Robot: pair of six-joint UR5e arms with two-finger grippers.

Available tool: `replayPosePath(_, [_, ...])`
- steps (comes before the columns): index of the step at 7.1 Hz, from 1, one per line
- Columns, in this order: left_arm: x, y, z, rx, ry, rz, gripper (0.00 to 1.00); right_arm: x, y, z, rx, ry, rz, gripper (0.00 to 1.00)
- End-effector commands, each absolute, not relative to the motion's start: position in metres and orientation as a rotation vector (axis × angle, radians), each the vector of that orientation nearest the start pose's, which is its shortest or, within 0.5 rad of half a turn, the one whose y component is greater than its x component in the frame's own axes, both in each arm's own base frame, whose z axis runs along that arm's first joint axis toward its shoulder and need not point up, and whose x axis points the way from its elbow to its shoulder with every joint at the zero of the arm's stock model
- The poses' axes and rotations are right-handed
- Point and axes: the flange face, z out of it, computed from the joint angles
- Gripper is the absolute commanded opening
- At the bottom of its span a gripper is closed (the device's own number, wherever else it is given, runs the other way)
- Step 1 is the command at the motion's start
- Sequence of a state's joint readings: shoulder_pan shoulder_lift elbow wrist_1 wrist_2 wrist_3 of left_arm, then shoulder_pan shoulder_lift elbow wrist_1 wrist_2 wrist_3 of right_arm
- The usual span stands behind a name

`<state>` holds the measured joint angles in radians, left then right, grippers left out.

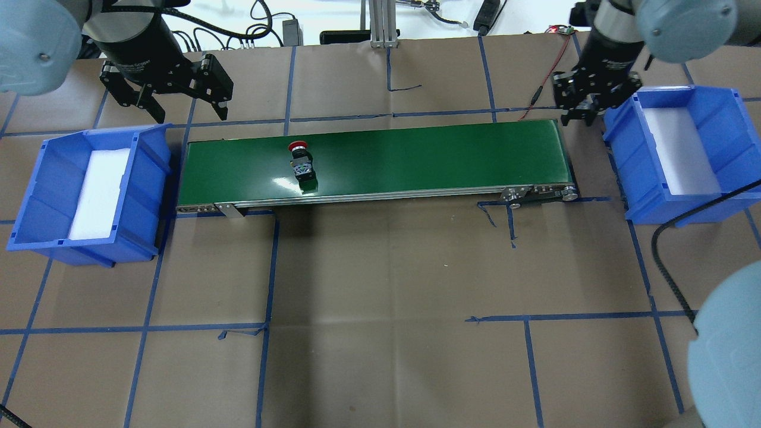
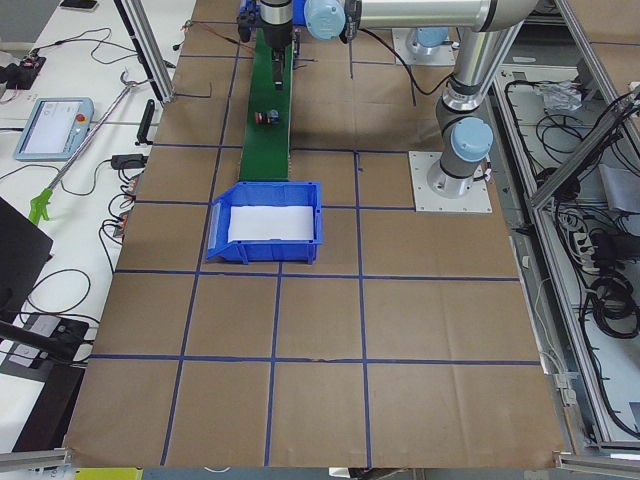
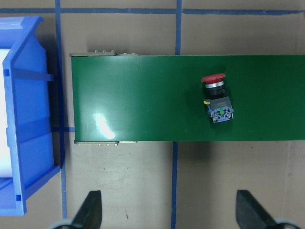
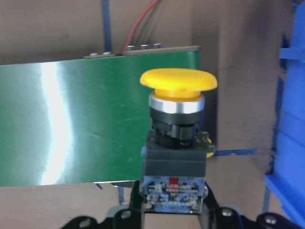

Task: Transport two buttons from left to right
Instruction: 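Lower the yellow button into the far blue bin and open the right gripper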

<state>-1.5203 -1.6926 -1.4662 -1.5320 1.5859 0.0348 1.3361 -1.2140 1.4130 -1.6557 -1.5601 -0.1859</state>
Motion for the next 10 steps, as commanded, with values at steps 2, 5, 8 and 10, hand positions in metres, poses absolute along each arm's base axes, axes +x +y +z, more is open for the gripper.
replayPosePath(2, [-0.103, -0.552, 0.481, -0.029, 3.13, -0.03, 1.0, -0.168, -0.616, 0.372, -0.079, 3.076, 0.142, 0.03])
replayPosePath(5, [-0.103, -0.552, 0.482, -0.029, 3.129, -0.04, 1.0, -0.224, -0.588, 0.327, -0.139, 3.046, 0.16, 0.02])
replayPosePath(8, [-0.103, -0.553, 0.482, -0.029, 3.129, -0.05, 1.0, -0.218, -0.562, 0.283, -0.133, 3.095, 0.07, 0.02])
replayPosePath(10, [-0.103, -0.554, 0.481, -0.031, 3.132, -0.048, 1.0, -0.216, -0.56, 0.253, -0.093, 3.107, 0.055, 0.02])
